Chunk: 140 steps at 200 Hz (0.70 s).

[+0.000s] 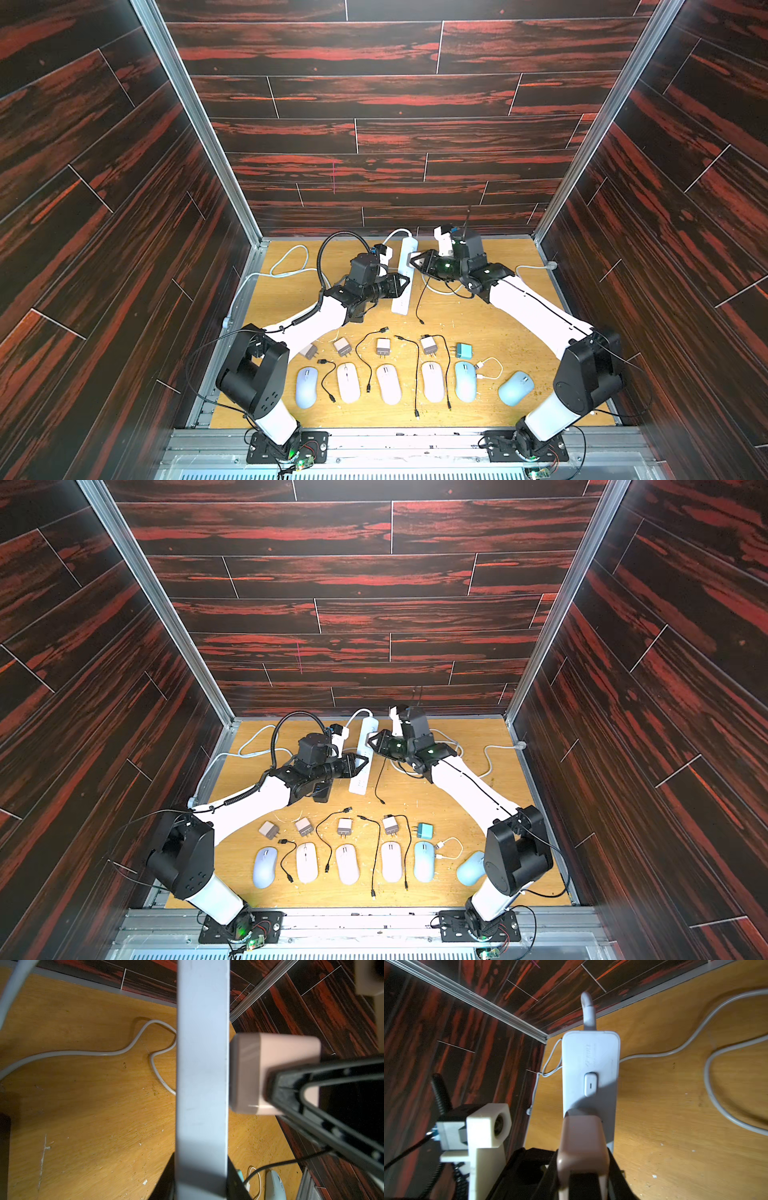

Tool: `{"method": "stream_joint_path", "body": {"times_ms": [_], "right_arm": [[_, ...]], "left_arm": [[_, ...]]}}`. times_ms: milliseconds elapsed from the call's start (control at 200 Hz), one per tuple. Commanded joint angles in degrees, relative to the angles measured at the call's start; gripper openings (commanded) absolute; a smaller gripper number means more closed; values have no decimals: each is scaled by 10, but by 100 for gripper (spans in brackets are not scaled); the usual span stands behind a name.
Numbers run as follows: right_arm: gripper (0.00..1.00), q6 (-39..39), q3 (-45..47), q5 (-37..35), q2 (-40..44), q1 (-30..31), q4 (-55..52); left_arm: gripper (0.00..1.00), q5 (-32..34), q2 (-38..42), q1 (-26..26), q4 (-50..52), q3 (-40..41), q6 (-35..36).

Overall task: Unplug the wireless mouse
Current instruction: Remove the plug from the socket.

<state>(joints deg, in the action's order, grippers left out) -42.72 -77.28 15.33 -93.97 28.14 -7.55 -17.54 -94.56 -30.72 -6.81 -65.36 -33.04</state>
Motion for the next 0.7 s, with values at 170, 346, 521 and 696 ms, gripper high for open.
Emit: {"method": "stream_joint_path", "body": {"times_ms": [170, 346, 521, 696], "right_arm": [[0, 36, -35, -97, 44, -1, -102], [0, 33, -8, -23, 65, -15, -51], [0, 73, -22, -63, 73, -16, -108], [0, 113, -32, -86, 91, -16, -161]], "left_arm": [[0, 60, 14, 36, 5, 23, -22], [0, 56, 8, 36, 5, 23, -18], [0, 38, -12, 38, 38, 1, -2], [0, -20, -77, 40, 155, -71, 45]]}}
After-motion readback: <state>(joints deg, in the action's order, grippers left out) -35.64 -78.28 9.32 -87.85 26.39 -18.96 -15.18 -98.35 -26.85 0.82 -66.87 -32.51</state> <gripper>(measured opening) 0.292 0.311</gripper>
